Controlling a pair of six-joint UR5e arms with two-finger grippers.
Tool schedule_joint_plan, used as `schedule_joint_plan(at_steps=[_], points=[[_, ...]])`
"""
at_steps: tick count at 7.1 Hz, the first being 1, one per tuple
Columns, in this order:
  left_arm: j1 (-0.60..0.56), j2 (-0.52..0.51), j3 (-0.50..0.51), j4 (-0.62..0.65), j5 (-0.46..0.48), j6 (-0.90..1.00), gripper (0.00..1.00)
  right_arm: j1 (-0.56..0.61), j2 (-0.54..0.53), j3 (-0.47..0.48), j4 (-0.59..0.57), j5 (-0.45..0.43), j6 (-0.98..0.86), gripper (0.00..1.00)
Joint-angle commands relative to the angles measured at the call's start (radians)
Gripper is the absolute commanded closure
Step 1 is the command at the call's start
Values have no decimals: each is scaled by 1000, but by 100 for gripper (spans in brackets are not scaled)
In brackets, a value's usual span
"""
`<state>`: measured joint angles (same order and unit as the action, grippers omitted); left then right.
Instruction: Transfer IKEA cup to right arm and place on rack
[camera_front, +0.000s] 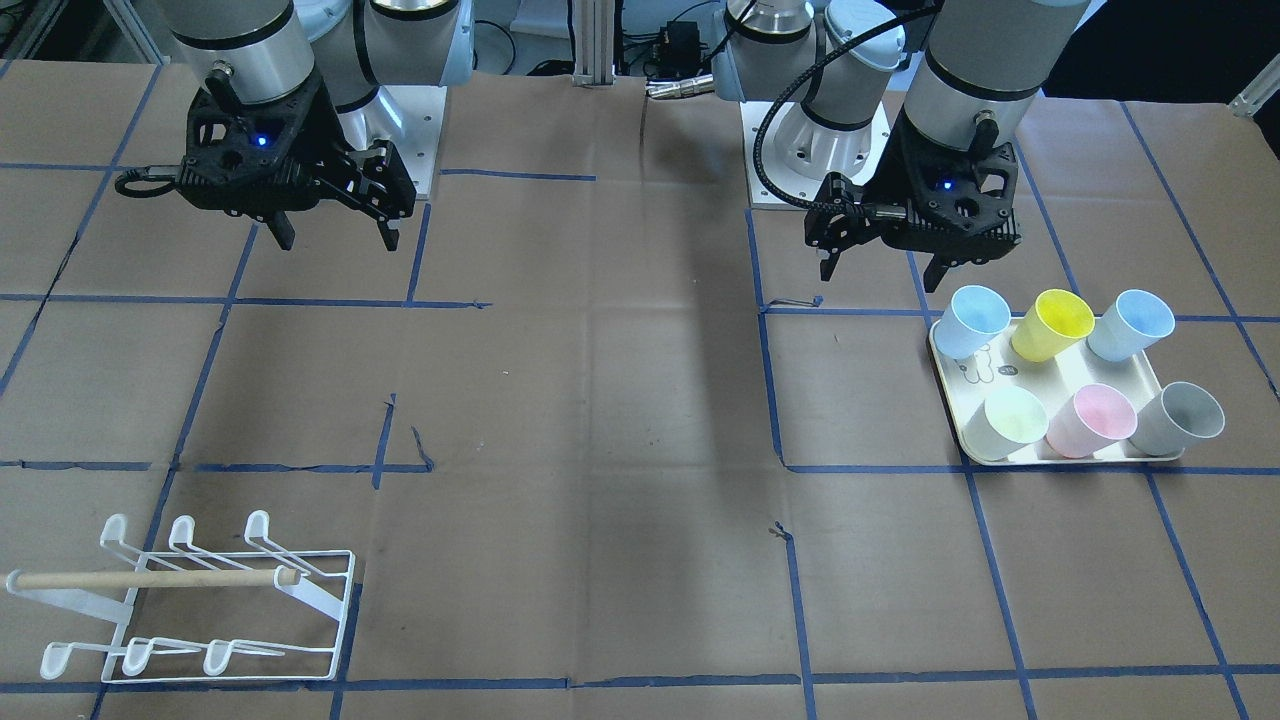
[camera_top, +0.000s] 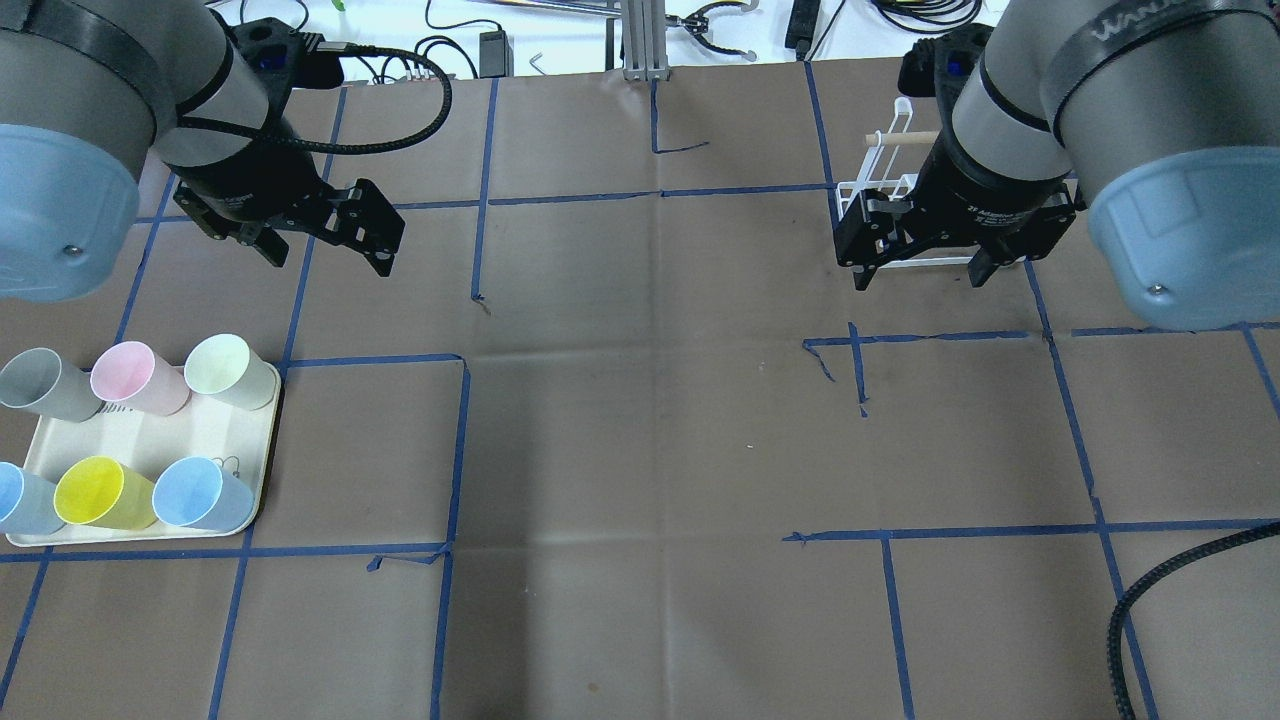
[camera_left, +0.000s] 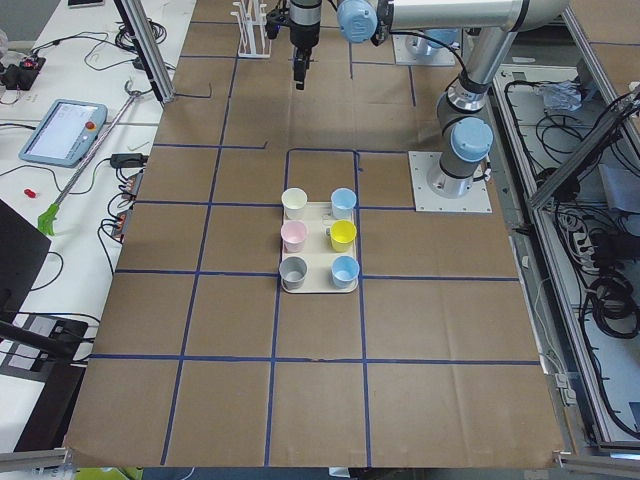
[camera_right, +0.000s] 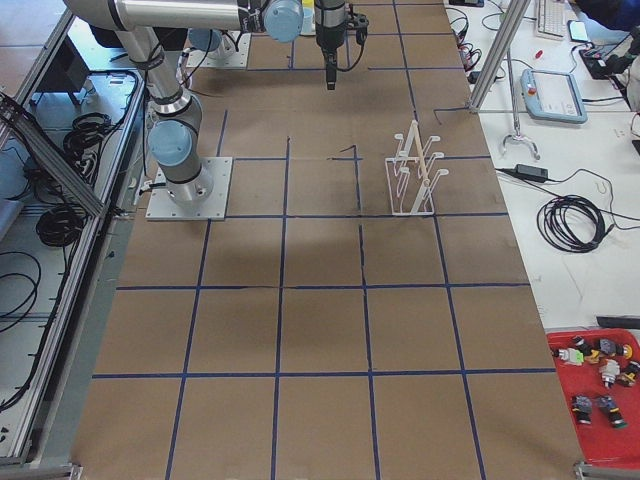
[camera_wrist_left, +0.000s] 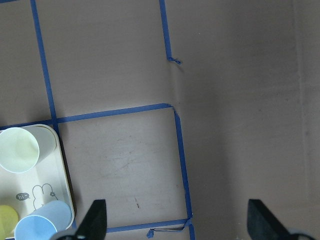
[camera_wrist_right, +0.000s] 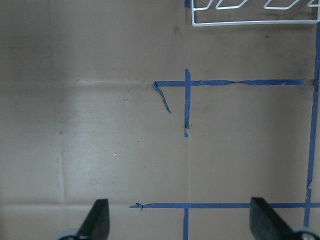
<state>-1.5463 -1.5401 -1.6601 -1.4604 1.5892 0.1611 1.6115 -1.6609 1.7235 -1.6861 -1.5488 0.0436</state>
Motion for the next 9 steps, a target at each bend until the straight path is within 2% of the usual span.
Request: schedule_joint_plan(at_steps=[1, 9], points=[[0, 1, -4, 0, 0, 0, 1, -1, -10, -16, 2, -2, -2, 0], [2, 12, -24, 0, -6, 3, 1, -1, -11, -21, 3, -2, 2, 0]])
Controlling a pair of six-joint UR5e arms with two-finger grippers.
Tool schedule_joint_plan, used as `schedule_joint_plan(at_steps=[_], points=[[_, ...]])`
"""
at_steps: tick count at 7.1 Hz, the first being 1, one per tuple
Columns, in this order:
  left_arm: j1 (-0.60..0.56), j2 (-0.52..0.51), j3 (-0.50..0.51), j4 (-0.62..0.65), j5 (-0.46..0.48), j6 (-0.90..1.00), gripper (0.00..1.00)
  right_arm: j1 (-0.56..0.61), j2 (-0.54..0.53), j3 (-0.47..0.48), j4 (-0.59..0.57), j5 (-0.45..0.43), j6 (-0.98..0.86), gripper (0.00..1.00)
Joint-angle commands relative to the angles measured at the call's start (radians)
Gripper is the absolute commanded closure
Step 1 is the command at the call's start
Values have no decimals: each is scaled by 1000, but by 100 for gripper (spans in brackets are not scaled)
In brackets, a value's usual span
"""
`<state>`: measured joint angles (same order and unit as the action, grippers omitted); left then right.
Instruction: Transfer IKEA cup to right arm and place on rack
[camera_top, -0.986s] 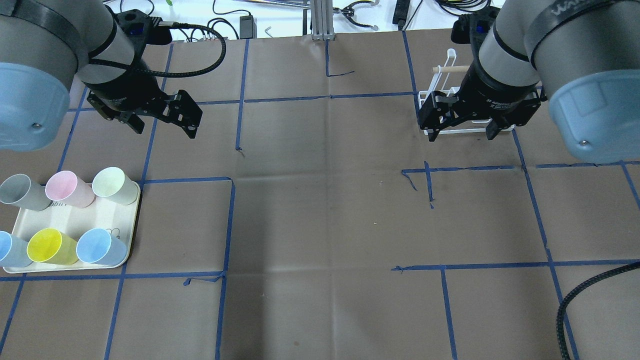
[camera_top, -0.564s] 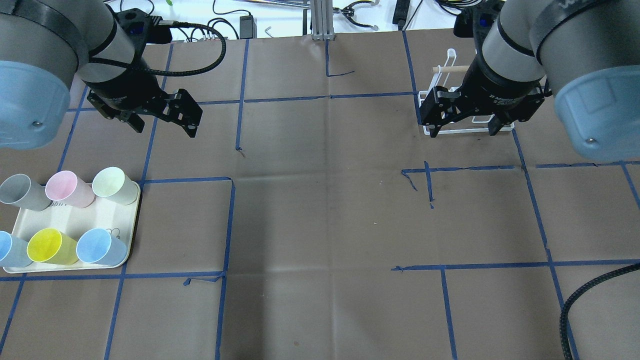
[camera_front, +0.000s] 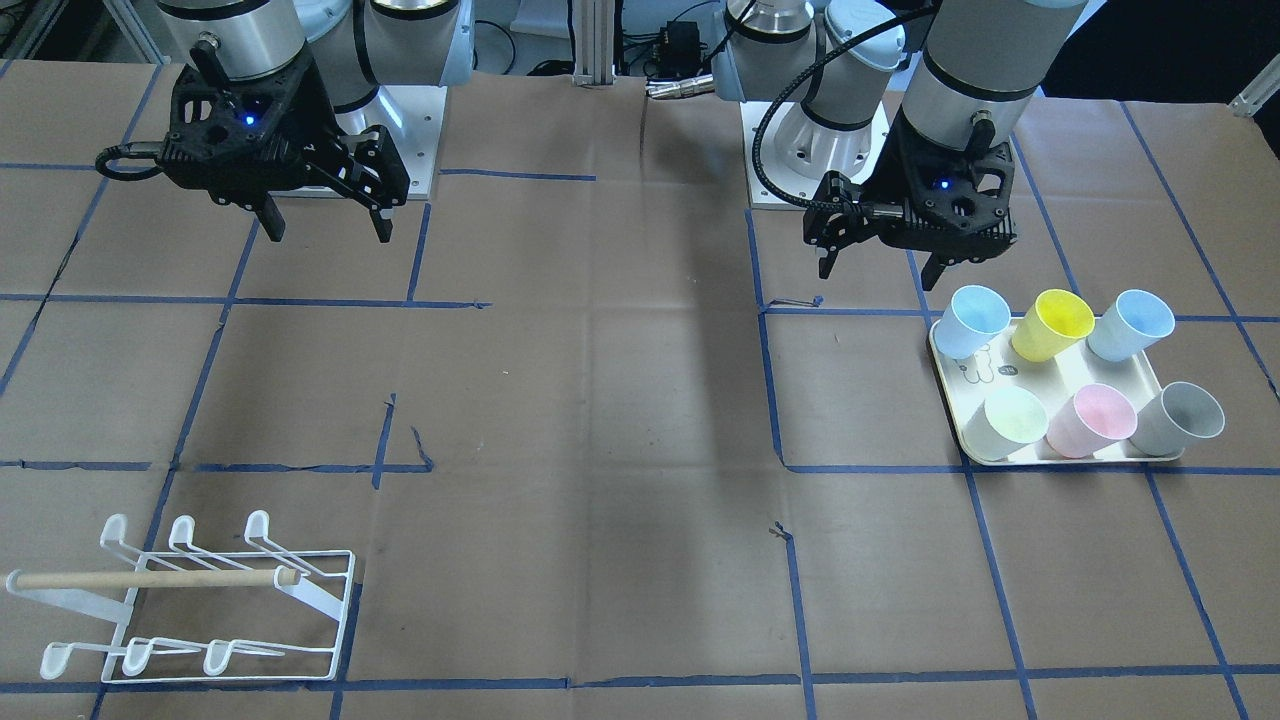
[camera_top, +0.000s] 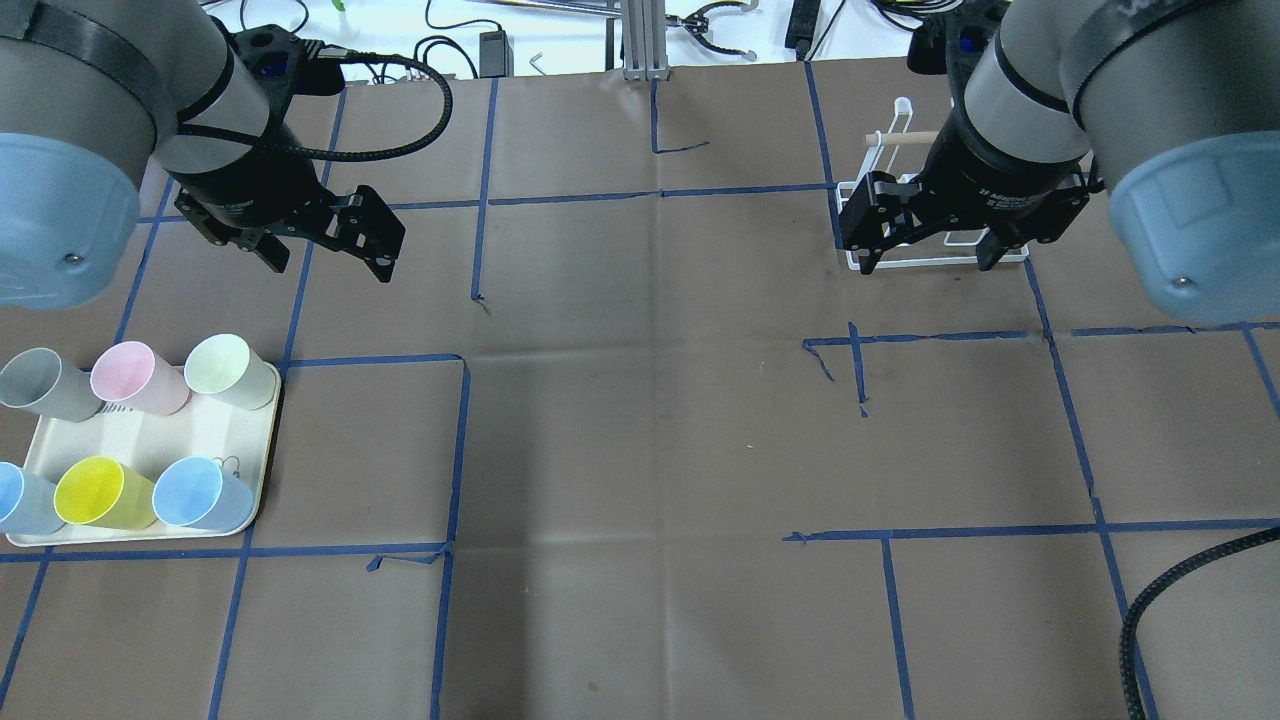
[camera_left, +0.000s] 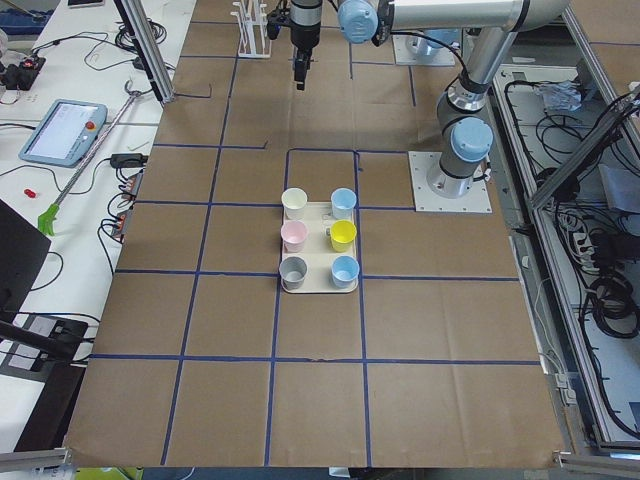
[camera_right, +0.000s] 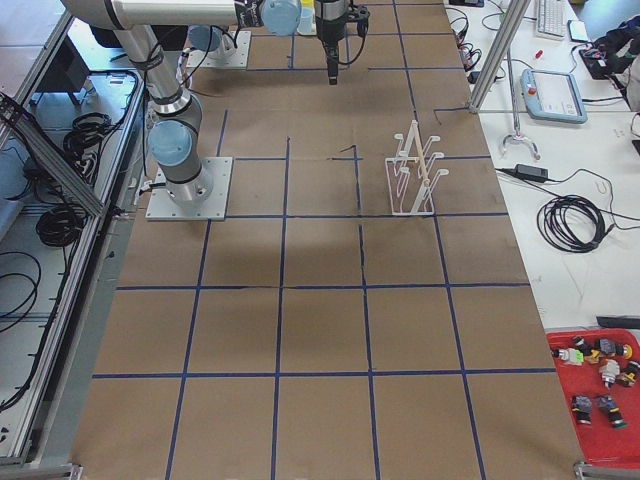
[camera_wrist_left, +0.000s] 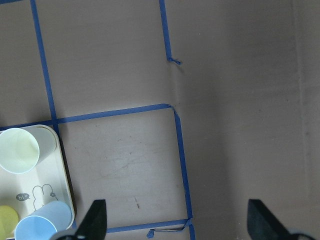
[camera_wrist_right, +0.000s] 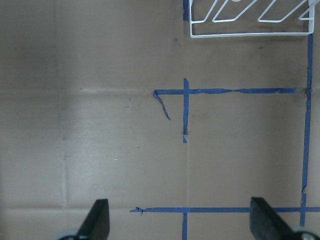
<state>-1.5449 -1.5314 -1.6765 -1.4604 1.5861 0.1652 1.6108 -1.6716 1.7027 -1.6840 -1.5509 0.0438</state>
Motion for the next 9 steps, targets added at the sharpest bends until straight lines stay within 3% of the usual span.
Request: schedule_joint_plan(at_steps=[1, 3, 5, 7, 9], points=[[0, 5, -9, 2, -3, 0, 1, 0, 0, 0, 1, 0, 1, 0], [29, -1, -6, 2, -1, 11, 1, 0, 0, 2, 1, 0, 4, 0], [170, -15, -5, 3, -3, 52, 1, 0, 0, -3, 3, 2, 4, 0], [344, -21, -9, 3, -5, 233, 1, 0, -1, -8, 3, 2, 4, 0], [413, -41, -12, 11, -6, 316, 1, 0, 1, -2, 1, 0, 4, 0]])
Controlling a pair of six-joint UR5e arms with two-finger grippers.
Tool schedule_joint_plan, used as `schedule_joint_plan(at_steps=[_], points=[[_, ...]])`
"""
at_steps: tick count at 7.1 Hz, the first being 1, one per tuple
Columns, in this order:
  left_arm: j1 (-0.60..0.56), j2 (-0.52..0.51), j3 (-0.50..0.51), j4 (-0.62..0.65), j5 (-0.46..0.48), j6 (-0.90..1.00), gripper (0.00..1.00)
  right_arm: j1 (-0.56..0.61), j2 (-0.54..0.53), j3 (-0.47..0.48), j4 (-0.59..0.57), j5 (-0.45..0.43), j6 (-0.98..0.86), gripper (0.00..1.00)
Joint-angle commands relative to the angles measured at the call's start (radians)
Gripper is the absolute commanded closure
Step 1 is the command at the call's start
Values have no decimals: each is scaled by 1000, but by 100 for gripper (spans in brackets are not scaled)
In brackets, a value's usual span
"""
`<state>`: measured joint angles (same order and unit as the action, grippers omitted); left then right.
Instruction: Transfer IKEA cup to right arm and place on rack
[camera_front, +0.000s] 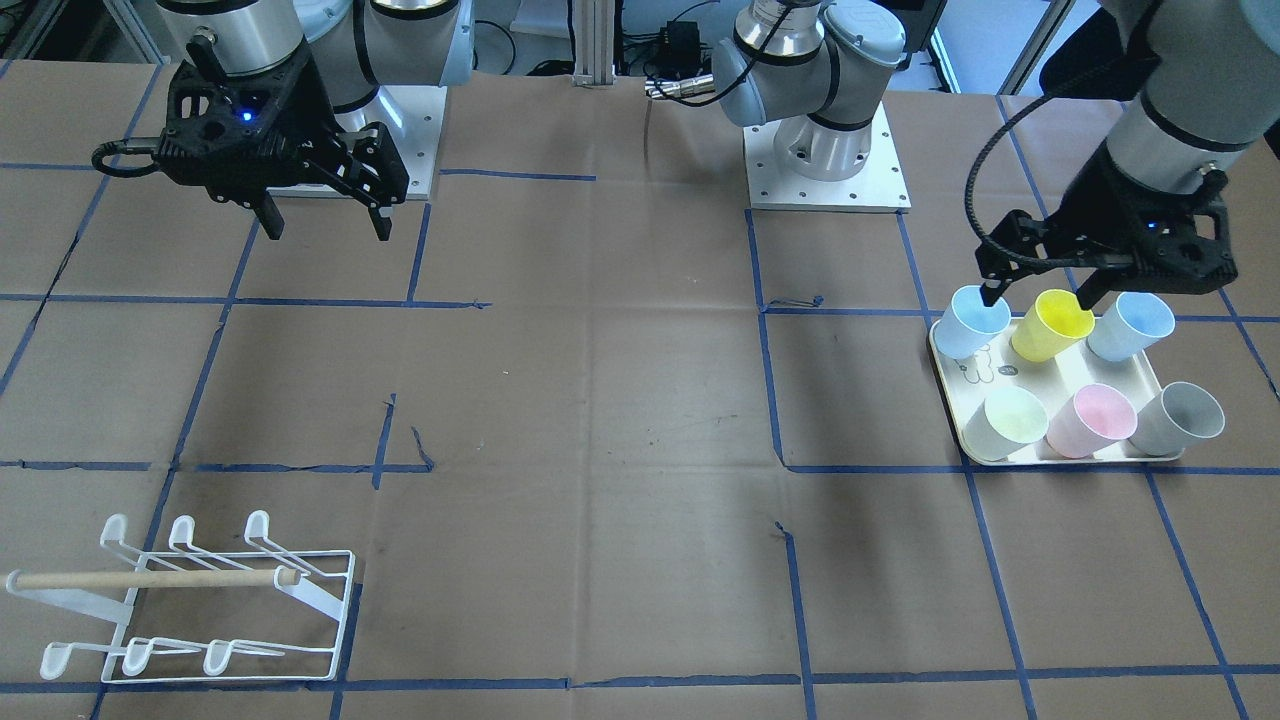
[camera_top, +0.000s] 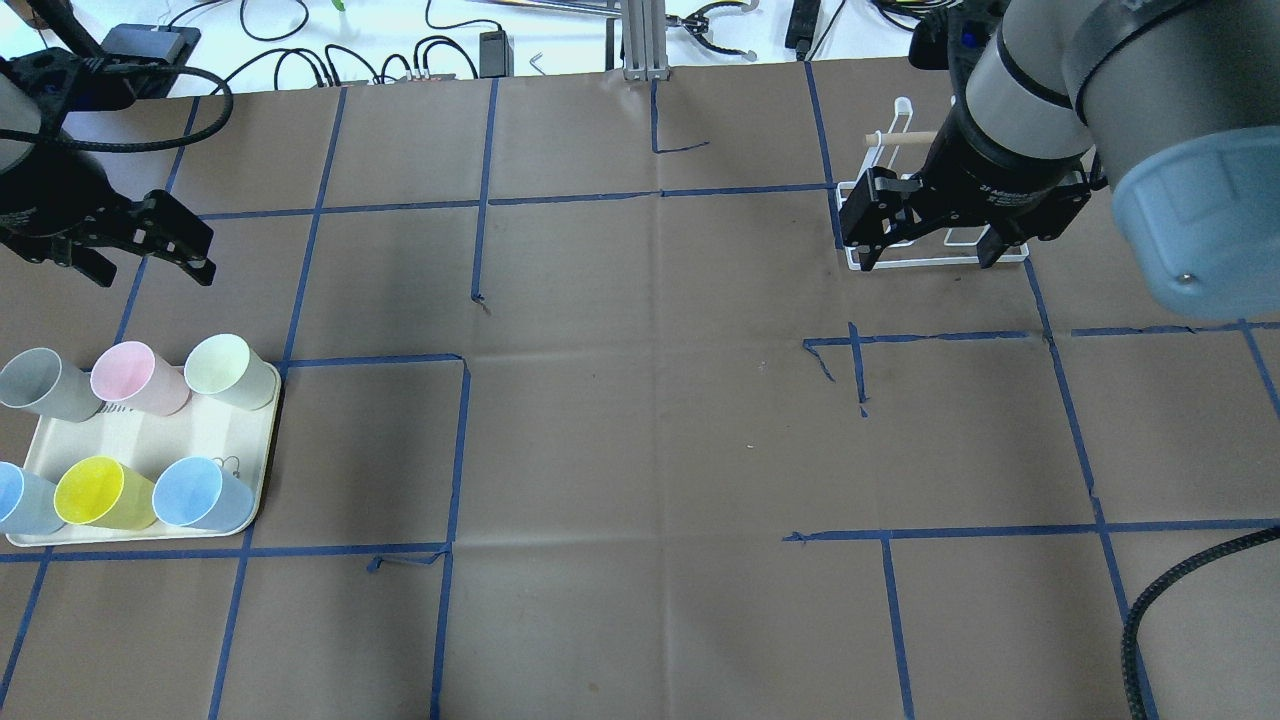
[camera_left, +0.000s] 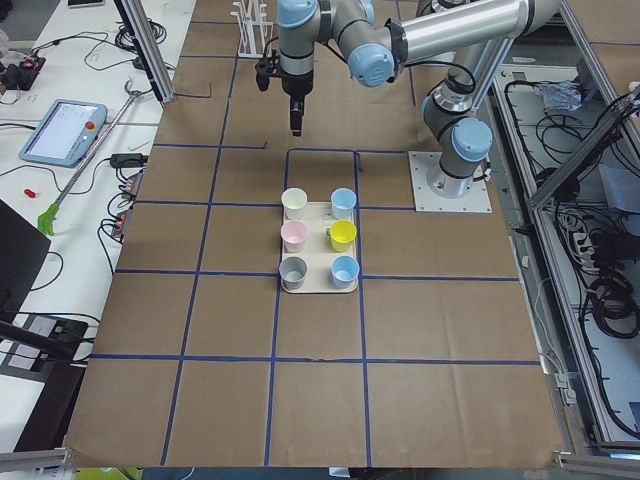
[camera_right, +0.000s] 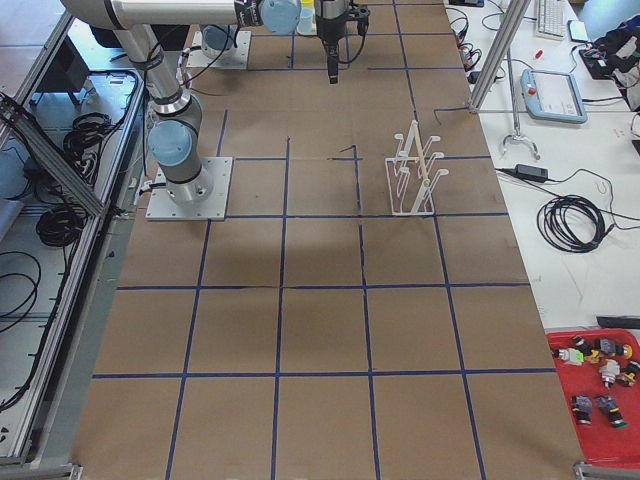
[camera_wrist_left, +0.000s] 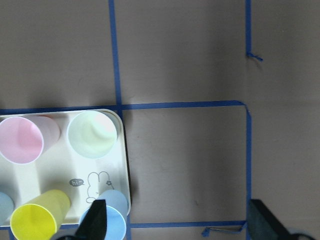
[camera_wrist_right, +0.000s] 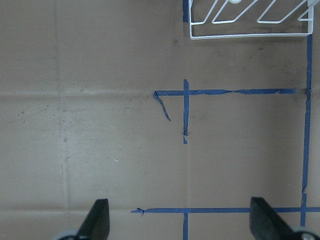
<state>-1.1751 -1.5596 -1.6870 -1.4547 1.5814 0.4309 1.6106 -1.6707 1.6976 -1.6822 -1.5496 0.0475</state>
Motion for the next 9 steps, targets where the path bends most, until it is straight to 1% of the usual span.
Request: schedule_joint_plan(at_steps=[1, 3, 6, 9], points=[[45, -34, -13, 42, -3, 51, 1, 0, 0, -2, -1, 0, 0, 0], [46, -109, -80, 198, -9, 51, 1, 2, -3, -1, -1, 2, 0, 0], [46, -167, -242, 446, -11, 49, 1, 0, 0, 2, -1, 3, 2, 0], [46, -197, -312, 461, -9, 51, 1, 0, -1, 4, -1, 5, 0, 0]])
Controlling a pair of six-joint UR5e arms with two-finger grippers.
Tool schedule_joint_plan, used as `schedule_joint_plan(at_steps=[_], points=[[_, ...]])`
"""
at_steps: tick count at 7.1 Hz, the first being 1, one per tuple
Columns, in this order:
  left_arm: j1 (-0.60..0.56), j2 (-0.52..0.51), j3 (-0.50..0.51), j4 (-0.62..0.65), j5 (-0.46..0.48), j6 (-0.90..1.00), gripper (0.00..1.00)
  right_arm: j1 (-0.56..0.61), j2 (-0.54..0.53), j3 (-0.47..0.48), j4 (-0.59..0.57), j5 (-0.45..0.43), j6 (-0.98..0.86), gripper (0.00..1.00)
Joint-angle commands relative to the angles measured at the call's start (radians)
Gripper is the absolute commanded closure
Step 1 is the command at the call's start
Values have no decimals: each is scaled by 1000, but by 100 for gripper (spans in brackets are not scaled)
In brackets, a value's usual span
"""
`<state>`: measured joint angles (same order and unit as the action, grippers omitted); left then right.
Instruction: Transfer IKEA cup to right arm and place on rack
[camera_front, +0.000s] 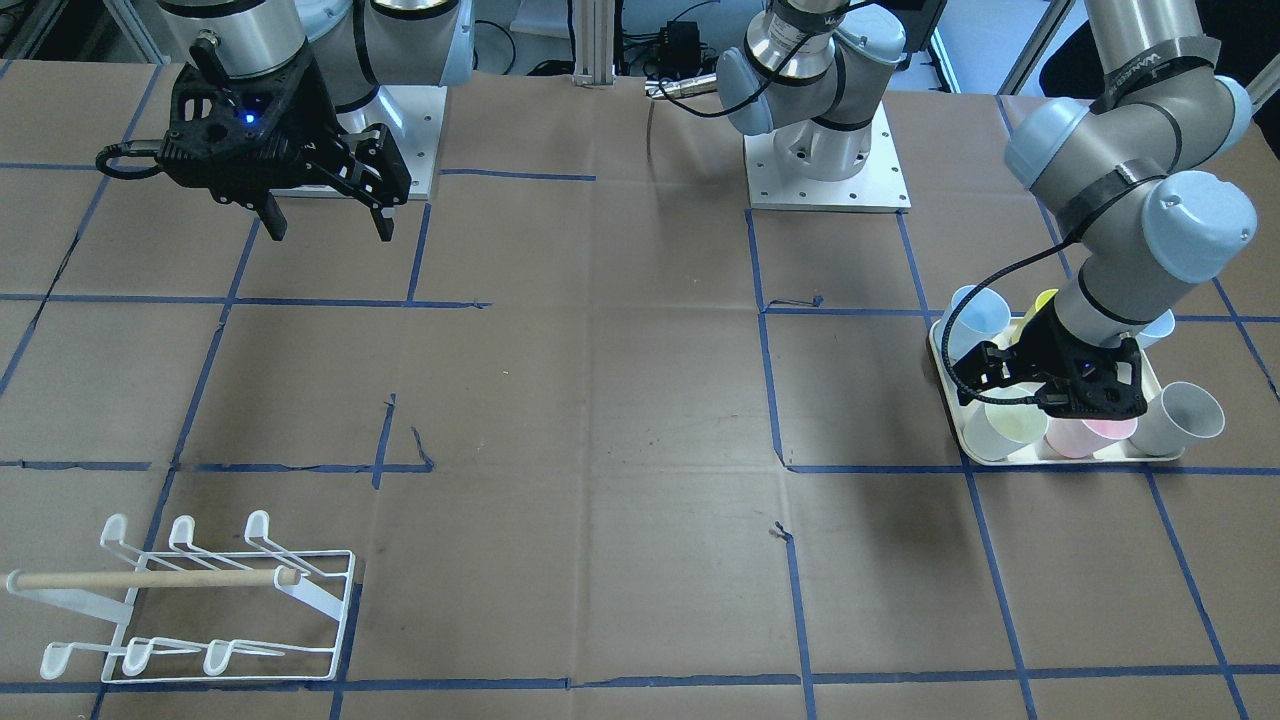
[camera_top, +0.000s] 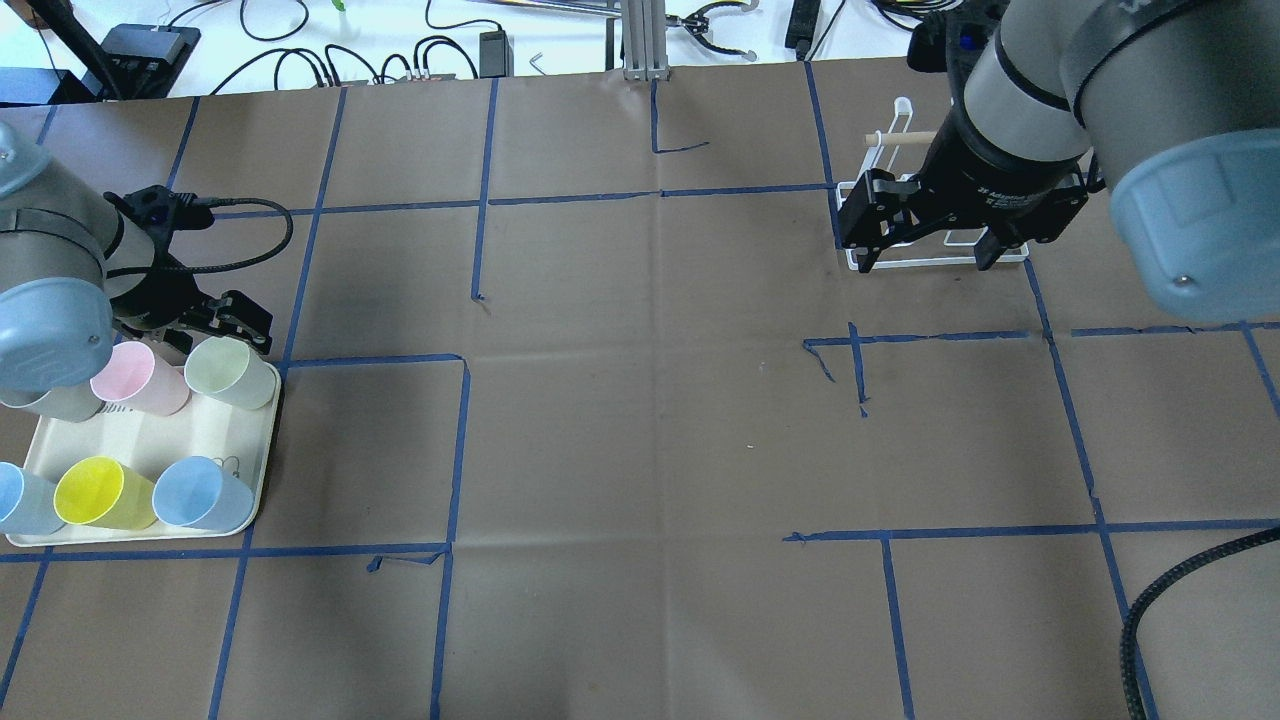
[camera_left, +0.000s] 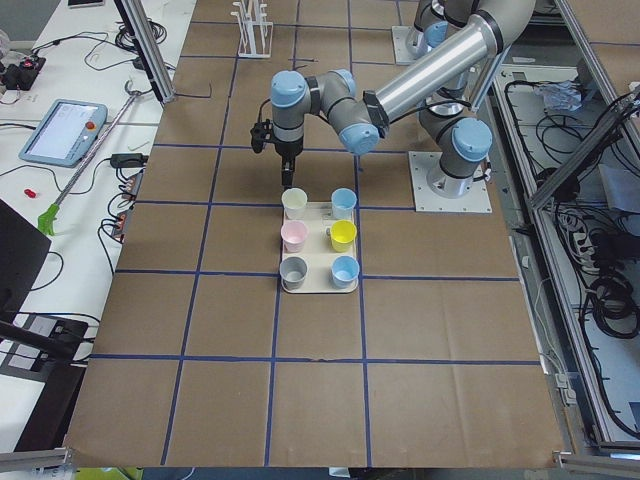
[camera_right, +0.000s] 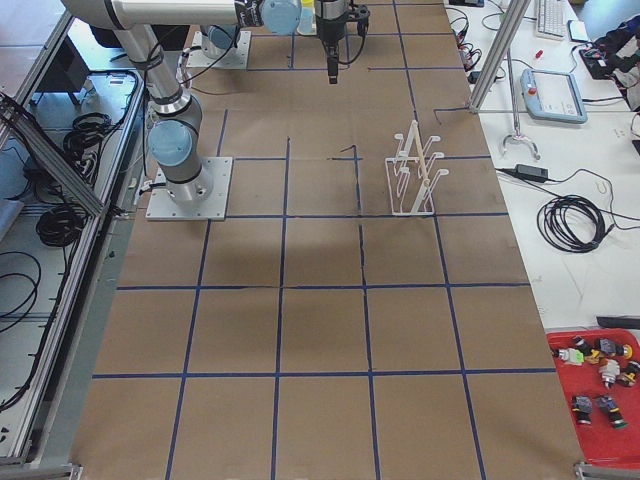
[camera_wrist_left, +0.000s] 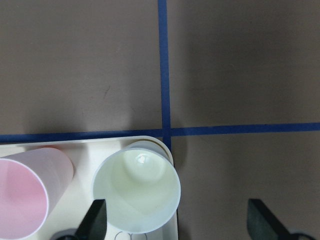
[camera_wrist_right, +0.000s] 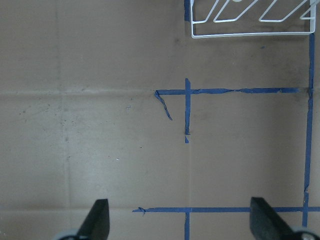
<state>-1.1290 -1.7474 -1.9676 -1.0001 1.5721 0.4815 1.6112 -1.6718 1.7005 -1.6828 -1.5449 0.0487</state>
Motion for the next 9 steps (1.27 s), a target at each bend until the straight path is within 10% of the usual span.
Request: schedule_joint_plan(at_steps=[1, 9], points=[[2, -11, -49, 12, 3, 0, 1, 1, 3, 1, 0, 0, -1, 0], [40, -37, -34, 52, 0, 2, 11, -1, 11, 2, -2, 3, -1, 0]])
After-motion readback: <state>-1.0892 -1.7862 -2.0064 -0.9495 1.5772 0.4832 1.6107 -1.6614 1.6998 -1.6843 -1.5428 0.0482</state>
